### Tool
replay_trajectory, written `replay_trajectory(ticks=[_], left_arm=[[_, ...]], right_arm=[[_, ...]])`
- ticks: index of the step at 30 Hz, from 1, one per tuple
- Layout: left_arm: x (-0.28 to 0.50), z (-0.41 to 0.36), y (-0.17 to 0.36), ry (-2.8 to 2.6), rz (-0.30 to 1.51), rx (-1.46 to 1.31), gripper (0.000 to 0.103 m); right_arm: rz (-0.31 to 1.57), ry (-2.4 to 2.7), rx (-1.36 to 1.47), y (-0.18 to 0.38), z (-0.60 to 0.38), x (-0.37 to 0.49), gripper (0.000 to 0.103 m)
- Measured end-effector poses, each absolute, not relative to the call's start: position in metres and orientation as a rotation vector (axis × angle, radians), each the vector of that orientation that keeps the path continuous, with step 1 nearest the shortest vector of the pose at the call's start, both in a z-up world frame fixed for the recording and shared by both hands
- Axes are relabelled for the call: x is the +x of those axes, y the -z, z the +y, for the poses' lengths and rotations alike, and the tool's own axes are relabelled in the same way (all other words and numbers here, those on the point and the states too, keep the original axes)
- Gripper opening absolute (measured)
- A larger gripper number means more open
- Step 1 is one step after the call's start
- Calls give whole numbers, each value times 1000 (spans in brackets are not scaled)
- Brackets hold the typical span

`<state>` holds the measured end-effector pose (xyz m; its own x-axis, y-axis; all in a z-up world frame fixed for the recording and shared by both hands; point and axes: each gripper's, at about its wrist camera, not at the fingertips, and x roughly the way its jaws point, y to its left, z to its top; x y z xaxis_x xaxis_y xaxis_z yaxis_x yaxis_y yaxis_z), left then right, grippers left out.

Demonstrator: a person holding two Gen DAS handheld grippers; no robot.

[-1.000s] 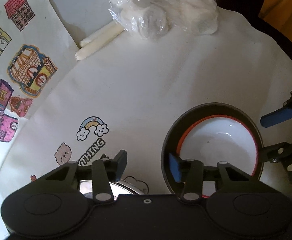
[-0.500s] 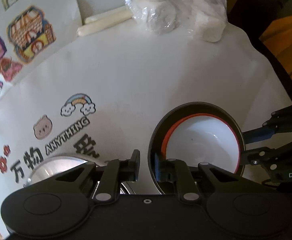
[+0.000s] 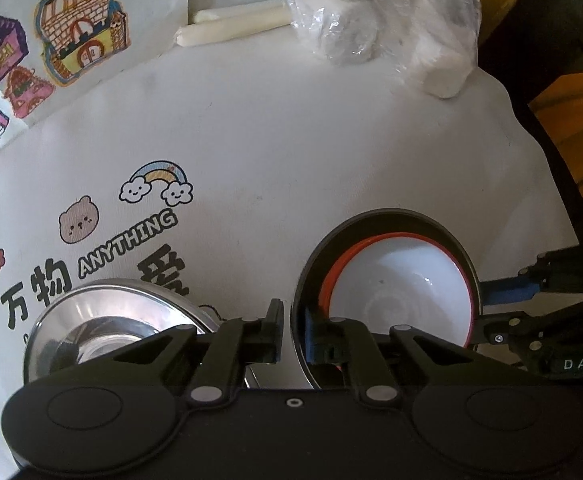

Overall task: Organize plates and bowls
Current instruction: 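Close both grippers on opposite sides of the steel bowl rim, then lift the steel bowl with both grippers and carry it over the steel plates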

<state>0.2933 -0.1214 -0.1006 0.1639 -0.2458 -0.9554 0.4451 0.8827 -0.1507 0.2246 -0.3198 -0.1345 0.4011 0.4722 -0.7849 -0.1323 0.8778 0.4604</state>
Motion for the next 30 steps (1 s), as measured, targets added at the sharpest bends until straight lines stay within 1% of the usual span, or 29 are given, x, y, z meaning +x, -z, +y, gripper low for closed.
replay_trajectory(ticks=[1, 3, 5, 17, 23, 30], left_arm=[[294, -121, 101, 496, 1325, 170, 5], [294, -121, 101, 490, 1332, 160, 5], [294, -121, 101, 493, 1337, 154, 5], [293, -120, 105, 486, 1399, 63, 4], [291, -125, 101, 495, 1422, 27, 5], [292, -118, 87, 513, 1395, -5, 5]], right_arm=[[1099, -390, 371, 135, -321, 224, 36], [1100, -387, 408, 137, -322, 224, 30], [1097, -389, 437, 137, -323, 223, 20], [1093, -257, 554, 140, -330, 212, 13], [1098, -189, 611, 138, -335, 202, 12], [1074, -157, 640, 128, -336, 195, 12]])
